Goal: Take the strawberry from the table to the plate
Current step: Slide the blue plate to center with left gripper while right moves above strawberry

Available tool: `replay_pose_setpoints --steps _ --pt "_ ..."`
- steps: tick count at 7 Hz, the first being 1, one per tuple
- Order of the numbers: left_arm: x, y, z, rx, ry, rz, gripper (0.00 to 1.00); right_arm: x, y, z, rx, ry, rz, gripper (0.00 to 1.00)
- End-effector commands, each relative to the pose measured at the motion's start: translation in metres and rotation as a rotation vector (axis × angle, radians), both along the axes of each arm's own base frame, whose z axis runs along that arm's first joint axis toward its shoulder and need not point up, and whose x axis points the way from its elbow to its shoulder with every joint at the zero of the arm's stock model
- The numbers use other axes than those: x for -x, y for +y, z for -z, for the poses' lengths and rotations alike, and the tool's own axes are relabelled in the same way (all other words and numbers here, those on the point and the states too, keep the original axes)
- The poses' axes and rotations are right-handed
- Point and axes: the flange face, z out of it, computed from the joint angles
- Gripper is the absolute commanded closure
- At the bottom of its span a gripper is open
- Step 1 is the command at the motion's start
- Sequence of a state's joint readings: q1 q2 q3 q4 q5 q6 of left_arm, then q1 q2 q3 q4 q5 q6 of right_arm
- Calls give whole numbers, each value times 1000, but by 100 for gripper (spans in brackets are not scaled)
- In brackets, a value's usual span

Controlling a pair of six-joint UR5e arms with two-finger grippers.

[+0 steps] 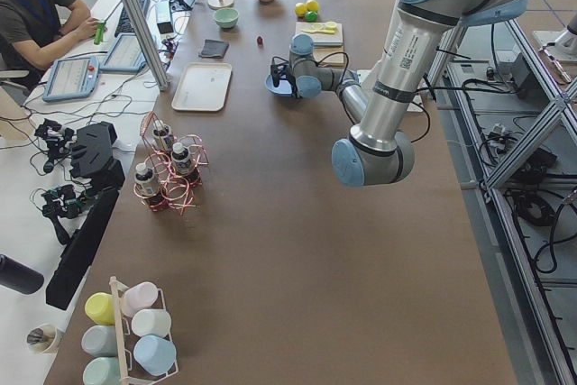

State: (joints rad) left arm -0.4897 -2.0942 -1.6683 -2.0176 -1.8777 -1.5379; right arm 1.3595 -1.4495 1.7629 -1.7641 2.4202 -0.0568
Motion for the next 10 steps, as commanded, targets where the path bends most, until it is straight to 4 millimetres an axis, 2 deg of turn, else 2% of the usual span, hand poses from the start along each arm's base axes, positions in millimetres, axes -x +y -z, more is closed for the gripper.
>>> replay_pose_setpoints --steps 1,2,3,4,5,6,7,8,9,10 --pt "-16 -11 -14 -23 30 28 100 7 -5 10 -5 -7 2 0" --pt "-14 -14 -15 -3 33 43 54 16 -8 18 15 -7 -14 0" --pt "-3 -11 -5 3 55 54 3 26 -16 28 24 -7 -23 0" --pt "9 -14 -3 -3 63 64 2 40 -18 38 38 -9 -28 0" --pt "23 -15 -14 -4 53 76 2 67 -26 57 43 -22 -46 0" --pt "54 -32 -24 -17 34 104 2 114 -37 83 74 -43 -94 0" --pt "87 -33 -28 -62 -20 53 2 166 -43 100 78 -56 -117 0" --pt "119 -37 -30 -98 -75 44 2 211 -51 91 35 -45 -140 0" --pt "151 -47 -47 -125 -115 41 2 258 -60 84 -12 -40 -186 0" --pt "184 -48 -64 -112 -118 25 2 302 -66 86 -31 -43 -187 0"
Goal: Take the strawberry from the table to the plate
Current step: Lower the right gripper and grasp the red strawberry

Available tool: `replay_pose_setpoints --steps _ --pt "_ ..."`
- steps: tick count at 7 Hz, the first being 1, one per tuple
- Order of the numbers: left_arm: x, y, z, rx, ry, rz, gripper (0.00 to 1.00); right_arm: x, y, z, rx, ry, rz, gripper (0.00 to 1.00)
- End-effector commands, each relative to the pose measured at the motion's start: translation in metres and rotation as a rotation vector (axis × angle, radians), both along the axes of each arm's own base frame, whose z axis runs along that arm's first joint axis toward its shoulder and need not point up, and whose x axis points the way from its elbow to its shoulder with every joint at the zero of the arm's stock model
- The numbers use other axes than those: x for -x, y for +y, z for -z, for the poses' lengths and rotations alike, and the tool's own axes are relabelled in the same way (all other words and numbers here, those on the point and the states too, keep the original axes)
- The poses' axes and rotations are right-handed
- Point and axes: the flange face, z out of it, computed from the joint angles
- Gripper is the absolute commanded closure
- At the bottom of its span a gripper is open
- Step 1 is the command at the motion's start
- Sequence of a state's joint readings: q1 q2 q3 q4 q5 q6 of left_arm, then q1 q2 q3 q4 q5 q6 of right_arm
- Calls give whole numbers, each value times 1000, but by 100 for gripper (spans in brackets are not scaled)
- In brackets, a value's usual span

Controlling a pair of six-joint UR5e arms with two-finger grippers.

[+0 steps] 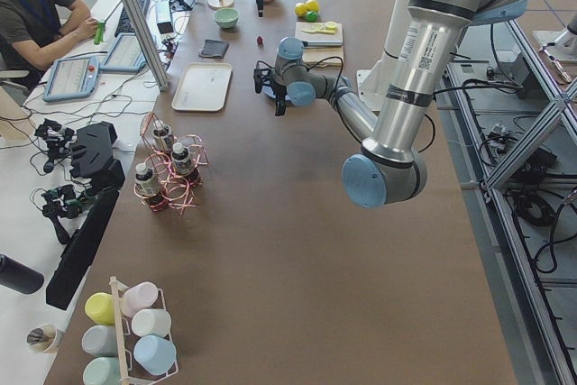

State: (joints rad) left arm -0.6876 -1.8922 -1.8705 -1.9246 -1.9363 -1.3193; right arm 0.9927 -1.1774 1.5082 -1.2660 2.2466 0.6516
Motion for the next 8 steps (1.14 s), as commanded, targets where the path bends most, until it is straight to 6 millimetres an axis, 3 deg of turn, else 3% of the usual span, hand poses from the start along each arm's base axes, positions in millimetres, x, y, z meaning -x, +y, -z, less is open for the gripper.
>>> replay_pose_setpoints --steps 1,3,4,6,8 --pt "76 -9 -26 -6 -20 -2 2 86 -3 -4 -55 35 -16 2" --pt "85 -10 -31 -5 -24 1 2 95 1 -9 -55 47 -9 7" --pt "85 -10 -28 -9 -21 1 2 95 2 -12 -53 50 -8 15" --pt "85 -9 -23 -15 -14 -1 2 93 5 -17 -48 55 -8 49" --pt "87 -7 -20 -20 -8 -2 2 92 6 -16 -50 51 -7 100"
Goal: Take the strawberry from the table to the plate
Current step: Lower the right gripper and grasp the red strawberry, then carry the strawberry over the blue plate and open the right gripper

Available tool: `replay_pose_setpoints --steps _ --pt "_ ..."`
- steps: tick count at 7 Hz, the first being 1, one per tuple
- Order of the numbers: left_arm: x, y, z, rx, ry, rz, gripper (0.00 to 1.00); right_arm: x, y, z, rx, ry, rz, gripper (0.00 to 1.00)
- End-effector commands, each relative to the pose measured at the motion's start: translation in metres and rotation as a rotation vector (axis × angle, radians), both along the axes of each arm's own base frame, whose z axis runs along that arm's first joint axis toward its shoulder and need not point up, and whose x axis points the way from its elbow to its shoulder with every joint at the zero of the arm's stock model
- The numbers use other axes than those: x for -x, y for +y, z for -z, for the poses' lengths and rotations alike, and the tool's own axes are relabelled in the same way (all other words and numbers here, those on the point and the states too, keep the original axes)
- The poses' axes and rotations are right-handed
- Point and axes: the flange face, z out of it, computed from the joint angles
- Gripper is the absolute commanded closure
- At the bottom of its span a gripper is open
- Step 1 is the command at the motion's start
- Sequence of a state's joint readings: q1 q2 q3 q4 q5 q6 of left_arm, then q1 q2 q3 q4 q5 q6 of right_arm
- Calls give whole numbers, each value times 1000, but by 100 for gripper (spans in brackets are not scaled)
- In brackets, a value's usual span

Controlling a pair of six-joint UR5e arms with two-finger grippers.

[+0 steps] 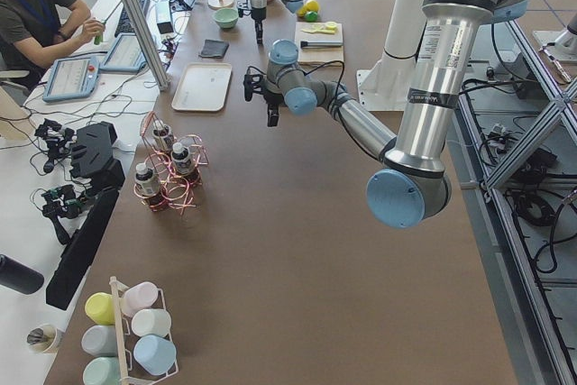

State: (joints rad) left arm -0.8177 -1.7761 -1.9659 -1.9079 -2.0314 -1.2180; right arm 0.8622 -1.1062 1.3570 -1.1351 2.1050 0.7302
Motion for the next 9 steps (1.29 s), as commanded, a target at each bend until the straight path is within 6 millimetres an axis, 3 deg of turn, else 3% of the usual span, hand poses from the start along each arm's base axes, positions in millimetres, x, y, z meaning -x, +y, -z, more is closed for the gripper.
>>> replay_pose_setpoints --steps 1,2,3,5,6,7,8,9 --pt "0 0 0 1 0 -1 2 0 1 7 -8 -12 5 100" --pt "1 1 3 -4 4 -1 2 0 3 39 -27 -47 3 100" --pt "1 1 4 -5 7 -2 2 4 12 95 14 -107 -59 100" --pt "0 1 -12 -75 -31 -83 2 77 75 183 118 -165 -116 100" --pt "20 -13 -30 -100 -66 -88 2 120 111 220 131 -167 -146 100" --pt "46 -35 -59 -124 -89 -146 2 159 144 246 159 -157 -158 100" --pt "70 -52 -77 -135 -98 -159 2 184 169 245 148 -138 -161 100" --pt "75 -57 -84 -139 -108 -165 2 201 177 235 152 -116 -176 100"
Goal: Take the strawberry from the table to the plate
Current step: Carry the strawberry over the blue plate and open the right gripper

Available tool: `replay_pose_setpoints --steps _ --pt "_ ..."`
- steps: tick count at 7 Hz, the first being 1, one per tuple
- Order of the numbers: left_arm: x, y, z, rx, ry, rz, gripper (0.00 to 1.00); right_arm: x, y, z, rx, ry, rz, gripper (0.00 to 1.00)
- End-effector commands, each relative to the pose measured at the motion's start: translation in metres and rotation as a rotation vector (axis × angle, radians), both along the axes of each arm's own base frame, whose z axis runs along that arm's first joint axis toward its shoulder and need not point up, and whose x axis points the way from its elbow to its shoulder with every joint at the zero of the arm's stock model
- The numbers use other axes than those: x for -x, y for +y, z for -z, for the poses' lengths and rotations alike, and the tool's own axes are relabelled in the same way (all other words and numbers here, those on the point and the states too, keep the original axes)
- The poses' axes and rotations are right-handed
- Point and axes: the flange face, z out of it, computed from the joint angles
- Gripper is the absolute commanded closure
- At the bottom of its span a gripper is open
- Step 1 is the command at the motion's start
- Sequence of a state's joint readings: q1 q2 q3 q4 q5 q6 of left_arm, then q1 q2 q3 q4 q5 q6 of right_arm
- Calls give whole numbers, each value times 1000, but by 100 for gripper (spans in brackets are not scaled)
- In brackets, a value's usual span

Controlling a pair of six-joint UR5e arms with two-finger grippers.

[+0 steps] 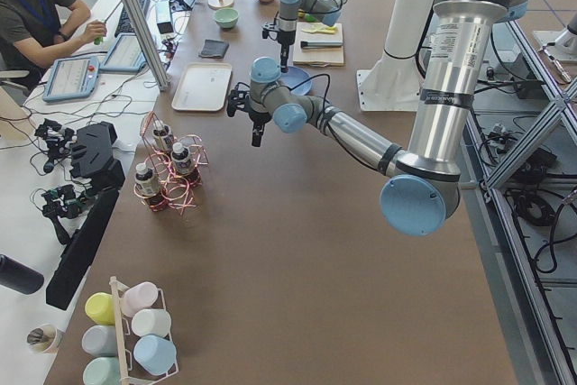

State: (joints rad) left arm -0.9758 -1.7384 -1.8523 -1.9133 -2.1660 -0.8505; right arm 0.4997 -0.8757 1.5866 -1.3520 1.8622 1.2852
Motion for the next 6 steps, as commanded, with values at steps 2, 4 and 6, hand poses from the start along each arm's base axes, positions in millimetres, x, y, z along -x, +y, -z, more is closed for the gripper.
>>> replay_pose_setpoints --steps 2,4,6 --pt "20 -5 -21 -6 -16 -14 2 41 17 -9 13 45 -13 100" --pt "19 -5 -20 -6 -14 -15 2 45 15 -18 18 63 -14 100" --pt "19 -5 -20 -6 -14 -15 2 45 15 -17 19 61 -15 1"
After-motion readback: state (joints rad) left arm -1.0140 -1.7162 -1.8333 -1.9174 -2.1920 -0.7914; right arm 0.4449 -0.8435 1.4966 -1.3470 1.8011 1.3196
